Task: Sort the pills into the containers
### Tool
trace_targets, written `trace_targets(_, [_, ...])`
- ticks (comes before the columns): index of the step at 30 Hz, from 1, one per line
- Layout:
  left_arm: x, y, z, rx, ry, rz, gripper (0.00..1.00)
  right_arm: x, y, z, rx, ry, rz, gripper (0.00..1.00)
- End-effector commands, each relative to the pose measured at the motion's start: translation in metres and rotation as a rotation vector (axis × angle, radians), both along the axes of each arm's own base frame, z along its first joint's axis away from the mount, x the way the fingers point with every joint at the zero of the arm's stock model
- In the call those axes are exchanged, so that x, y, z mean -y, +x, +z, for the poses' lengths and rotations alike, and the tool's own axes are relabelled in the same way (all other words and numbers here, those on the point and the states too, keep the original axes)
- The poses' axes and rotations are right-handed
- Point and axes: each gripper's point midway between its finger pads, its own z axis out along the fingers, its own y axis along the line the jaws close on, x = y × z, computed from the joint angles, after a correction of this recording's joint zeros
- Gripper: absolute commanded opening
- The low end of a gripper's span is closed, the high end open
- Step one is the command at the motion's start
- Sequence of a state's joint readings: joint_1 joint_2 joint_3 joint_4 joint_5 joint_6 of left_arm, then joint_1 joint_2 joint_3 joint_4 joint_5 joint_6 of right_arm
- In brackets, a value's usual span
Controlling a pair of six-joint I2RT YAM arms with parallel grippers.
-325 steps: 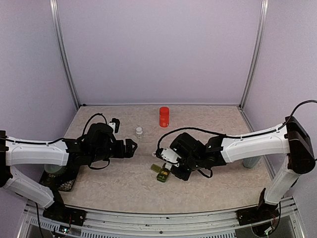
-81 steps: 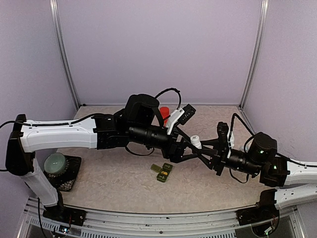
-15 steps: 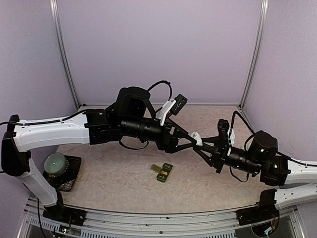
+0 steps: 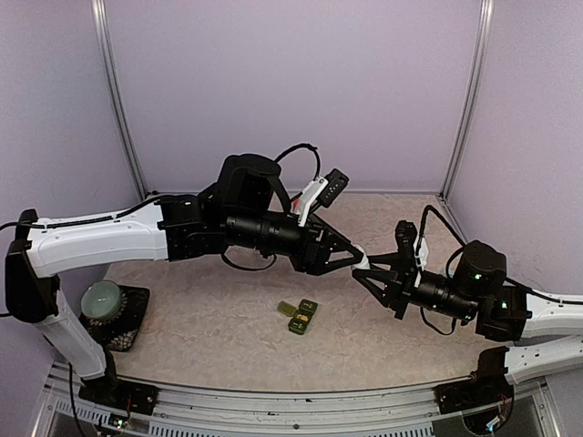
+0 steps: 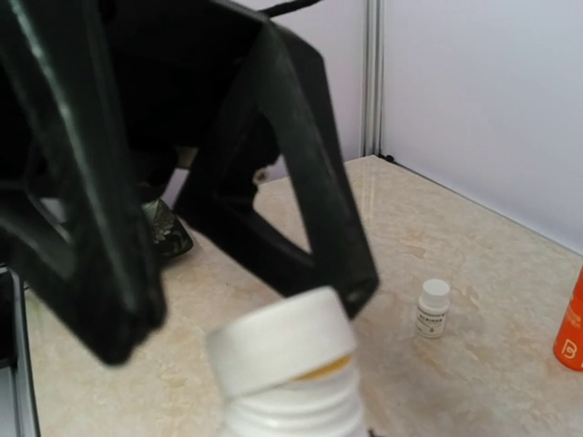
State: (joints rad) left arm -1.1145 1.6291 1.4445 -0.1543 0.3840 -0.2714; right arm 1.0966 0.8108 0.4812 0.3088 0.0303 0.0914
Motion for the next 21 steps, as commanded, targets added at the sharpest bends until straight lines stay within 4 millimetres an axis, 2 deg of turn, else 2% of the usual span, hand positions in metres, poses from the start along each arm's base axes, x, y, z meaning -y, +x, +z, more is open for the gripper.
trace_targets(1, [0.0059, 0.0008, 0.0003, 0.027, 0.016, 0.007, 0.57, 0.0006, -0.0005, 0.015, 0.018, 0.034, 0.002, 0.25])
trace_targets(8, [0.0064, 0.0046, -0.0029, 0.033, 0.027, 0.029, 0.56, 0.0013, -0.0006, 0.0151, 0.017, 0.035, 0.001, 0.25])
trace_targets(17, [0.0058, 0.0033, 0.0034, 0.04, 0.004, 0.024, 0.42, -0.0003, -0.0006, 0.0119, 0.014, 0.028, 0.005, 0.25])
trace_targets(21, [0.0063, 0.002, 0.0031, 0.039, 0.006, 0.015, 0.33, 0.0, -0.001, 0.0115, 0.013, 0.029, 0.006, 0.26])
